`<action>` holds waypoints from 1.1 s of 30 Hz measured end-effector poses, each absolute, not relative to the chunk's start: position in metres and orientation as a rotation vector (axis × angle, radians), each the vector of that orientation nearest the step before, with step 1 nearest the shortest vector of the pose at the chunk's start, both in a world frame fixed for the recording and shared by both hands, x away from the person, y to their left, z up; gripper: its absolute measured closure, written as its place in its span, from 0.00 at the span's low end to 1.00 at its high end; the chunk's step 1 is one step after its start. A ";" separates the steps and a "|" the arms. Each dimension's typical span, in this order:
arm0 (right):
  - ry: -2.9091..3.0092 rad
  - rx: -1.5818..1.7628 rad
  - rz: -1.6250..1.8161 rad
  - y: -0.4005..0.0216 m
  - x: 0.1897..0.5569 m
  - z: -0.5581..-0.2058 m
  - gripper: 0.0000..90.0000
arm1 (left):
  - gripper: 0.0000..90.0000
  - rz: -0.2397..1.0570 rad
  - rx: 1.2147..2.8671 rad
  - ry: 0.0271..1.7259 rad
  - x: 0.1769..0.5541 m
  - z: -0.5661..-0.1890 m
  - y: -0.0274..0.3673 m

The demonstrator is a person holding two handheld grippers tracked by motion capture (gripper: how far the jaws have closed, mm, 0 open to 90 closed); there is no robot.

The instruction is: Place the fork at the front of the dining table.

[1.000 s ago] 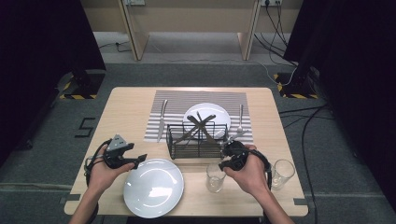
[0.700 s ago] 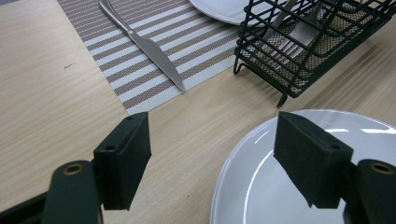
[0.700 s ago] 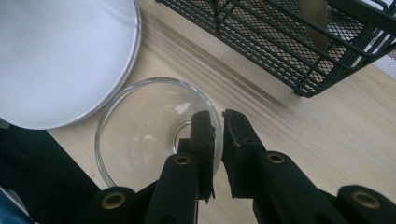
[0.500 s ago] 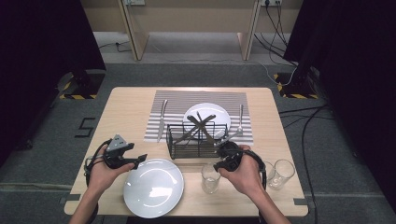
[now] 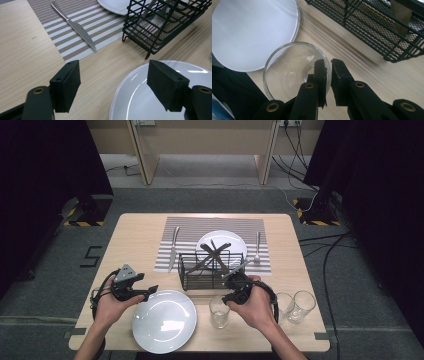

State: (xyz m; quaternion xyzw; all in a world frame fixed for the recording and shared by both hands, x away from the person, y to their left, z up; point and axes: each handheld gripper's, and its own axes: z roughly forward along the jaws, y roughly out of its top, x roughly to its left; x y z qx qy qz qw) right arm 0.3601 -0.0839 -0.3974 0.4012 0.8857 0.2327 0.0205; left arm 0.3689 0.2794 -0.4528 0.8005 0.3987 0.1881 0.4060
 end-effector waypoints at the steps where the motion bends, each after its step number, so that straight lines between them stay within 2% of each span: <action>1: 2.749 1.242 0.724 -0.083 0.360 -0.397 0.92 | 0.30 0.475 2.019 1.007 0.369 -0.453 0.279; 7: 2.752 1.251 0.747 -0.083 0.361 -0.397 0.90 | 0.30 0.475 2.017 1.005 0.368 -0.452 0.279; 15: 2.704 1.310 0.883 -0.100 0.360 -0.383 0.76 | 0.30 0.478 2.012 0.997 0.367 -0.450 0.277; 17: 2.685 1.347 0.942 -0.105 0.360 -0.380 0.69 | 0.30 0.478 2.015 0.995 0.367 -0.450 0.277; 33: 2.479 1.567 1.028 -0.153 0.373 -0.382 0.68 | 0.30 0.472 2.020 0.958 0.363 -0.446 0.268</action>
